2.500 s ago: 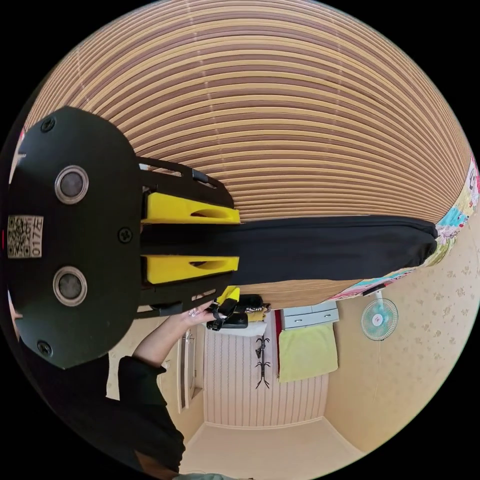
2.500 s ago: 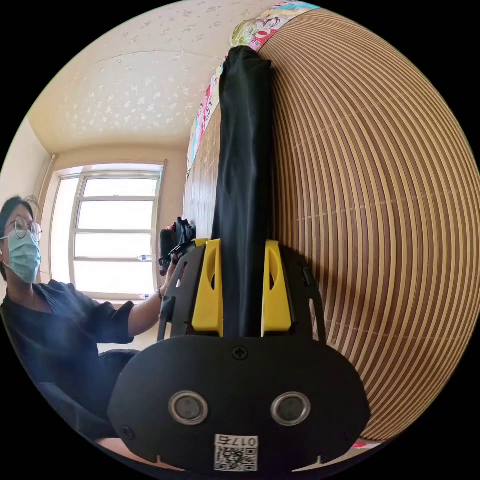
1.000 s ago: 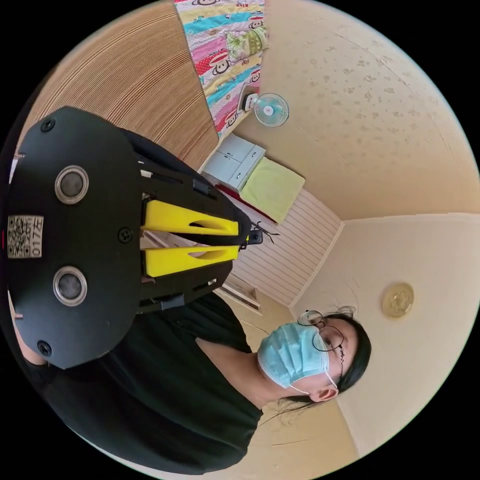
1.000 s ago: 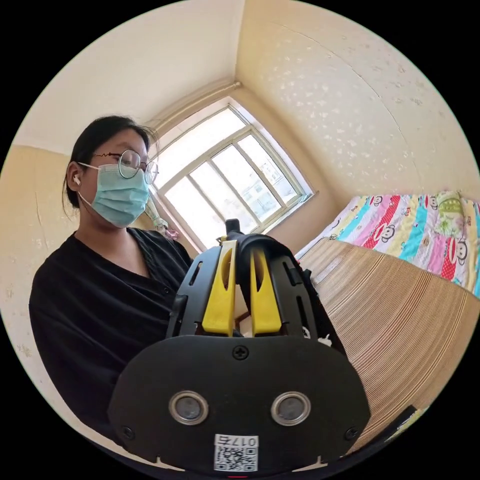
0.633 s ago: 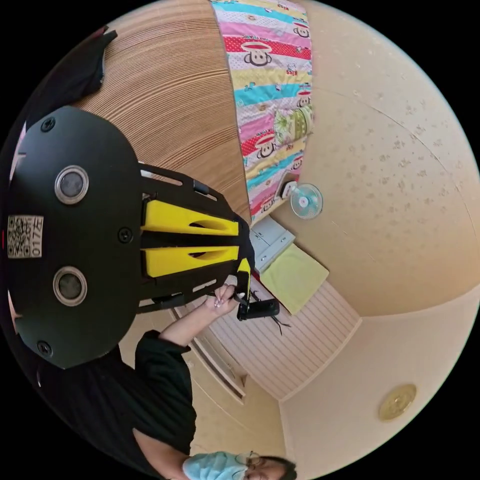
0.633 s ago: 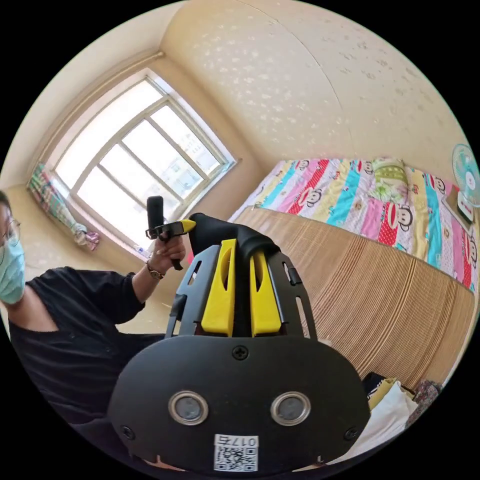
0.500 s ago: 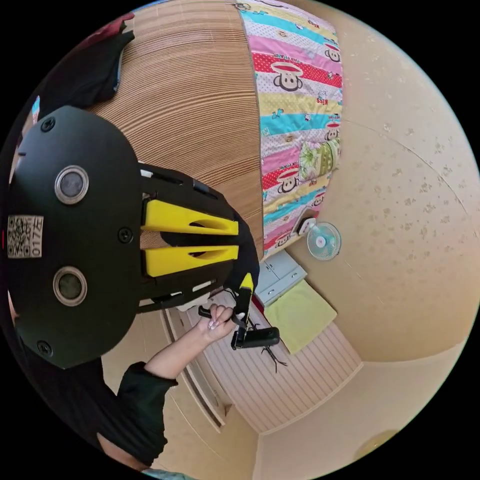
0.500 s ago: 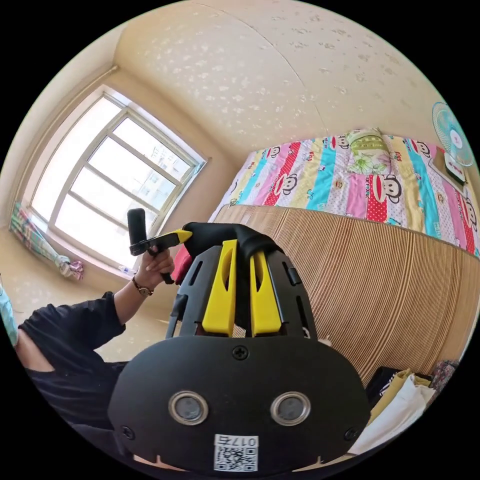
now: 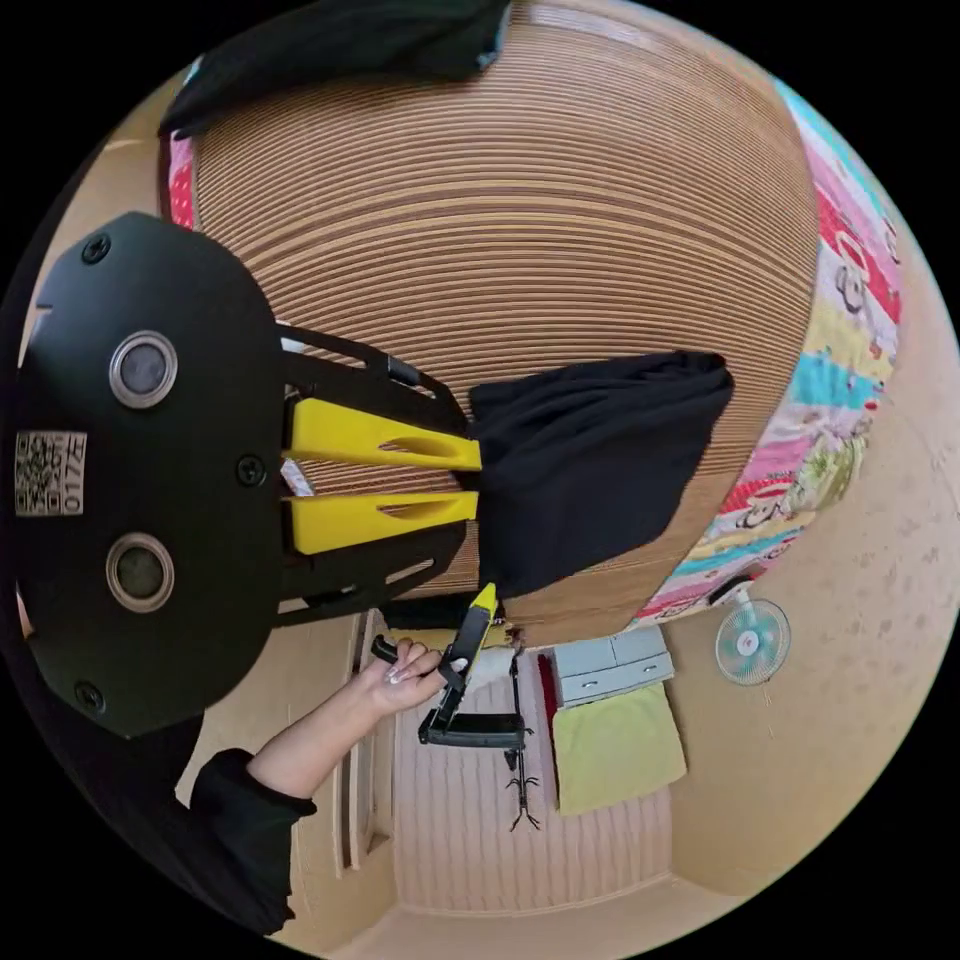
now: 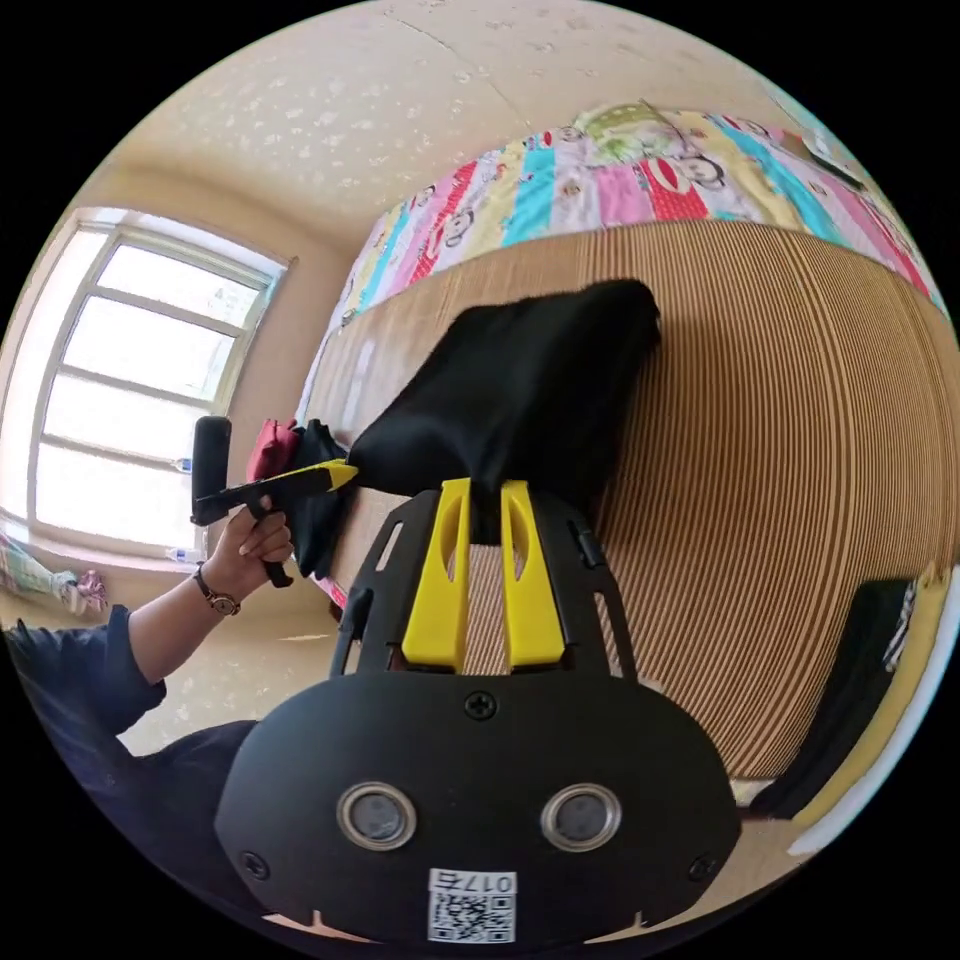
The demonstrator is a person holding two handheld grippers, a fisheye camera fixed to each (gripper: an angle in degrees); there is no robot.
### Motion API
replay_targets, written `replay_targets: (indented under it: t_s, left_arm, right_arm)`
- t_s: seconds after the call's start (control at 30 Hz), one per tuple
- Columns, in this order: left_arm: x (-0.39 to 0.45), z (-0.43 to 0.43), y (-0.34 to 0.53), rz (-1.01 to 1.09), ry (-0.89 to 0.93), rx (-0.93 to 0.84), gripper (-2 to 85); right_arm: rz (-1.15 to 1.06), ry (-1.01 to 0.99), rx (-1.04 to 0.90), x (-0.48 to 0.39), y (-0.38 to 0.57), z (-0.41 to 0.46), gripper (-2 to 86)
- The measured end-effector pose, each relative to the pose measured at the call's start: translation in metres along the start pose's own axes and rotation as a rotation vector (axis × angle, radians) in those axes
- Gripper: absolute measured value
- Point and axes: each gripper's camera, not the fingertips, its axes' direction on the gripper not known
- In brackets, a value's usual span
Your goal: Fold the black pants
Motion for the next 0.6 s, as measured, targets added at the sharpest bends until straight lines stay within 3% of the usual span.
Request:
replay_targets:
  t_s: [0.13,0.27,0.5,0.6]
  left_arm:
    - [-0.048,0.013,0.032,-0.152,0.078,-0.014,5.3]
    - [-0.054,-0.006,-0.013,-0.115,0.073,0.005,9.7]
    - [-0.058,-0.031,-0.141,-0.001,0.001,0.074,12.2]
    - [-0.073,-0.018,-0.179,0.024,-0.016,0.042,13.2]
  right_arm:
    - [0.263,-0.058,-0.149,0.09,0.099,0.039,5.3]
    - [0.332,-0.128,-0.074,0.112,0.112,0.011,8.5]
    - [0.231,-0.384,0.142,0.096,-0.021,-0.052,16.5]
    - [0.163,-0.369,0.122,0.08,-0.076,-0.05,18.1]
